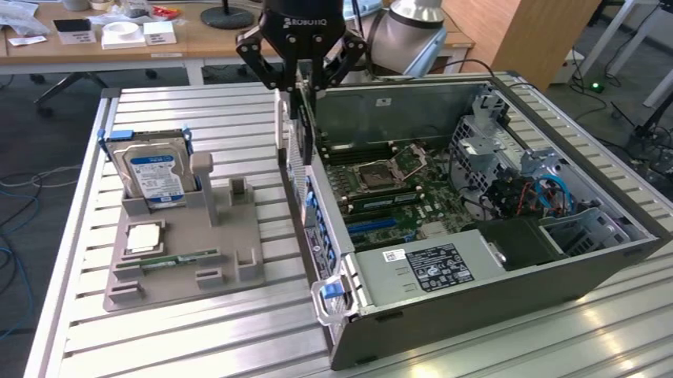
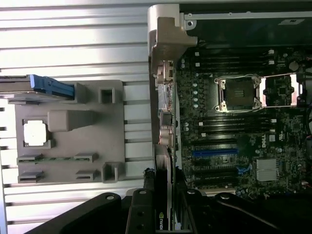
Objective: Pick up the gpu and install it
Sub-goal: 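Pick up the gpu and move the gpu toward the slot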
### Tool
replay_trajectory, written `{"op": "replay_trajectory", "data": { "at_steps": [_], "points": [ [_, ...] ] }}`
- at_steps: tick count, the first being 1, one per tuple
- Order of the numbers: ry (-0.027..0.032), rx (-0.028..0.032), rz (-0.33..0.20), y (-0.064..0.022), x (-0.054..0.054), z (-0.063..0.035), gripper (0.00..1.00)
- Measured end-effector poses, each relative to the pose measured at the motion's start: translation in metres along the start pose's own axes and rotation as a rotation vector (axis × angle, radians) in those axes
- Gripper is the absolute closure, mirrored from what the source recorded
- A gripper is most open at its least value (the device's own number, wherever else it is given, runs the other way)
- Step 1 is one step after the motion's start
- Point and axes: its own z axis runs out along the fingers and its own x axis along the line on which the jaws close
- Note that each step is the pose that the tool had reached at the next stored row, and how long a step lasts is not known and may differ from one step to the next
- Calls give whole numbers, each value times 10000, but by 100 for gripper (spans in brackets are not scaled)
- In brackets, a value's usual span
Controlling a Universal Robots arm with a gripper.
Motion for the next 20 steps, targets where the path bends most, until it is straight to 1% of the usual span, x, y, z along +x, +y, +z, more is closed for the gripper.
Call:
{"op": "replay_trajectory", "data": {
  "at_steps": [13,20],
  "points": [
    [1,-15,1,25,-361,11,74],
    [1,-18,0,37,-521,16,74]
  ]
}}
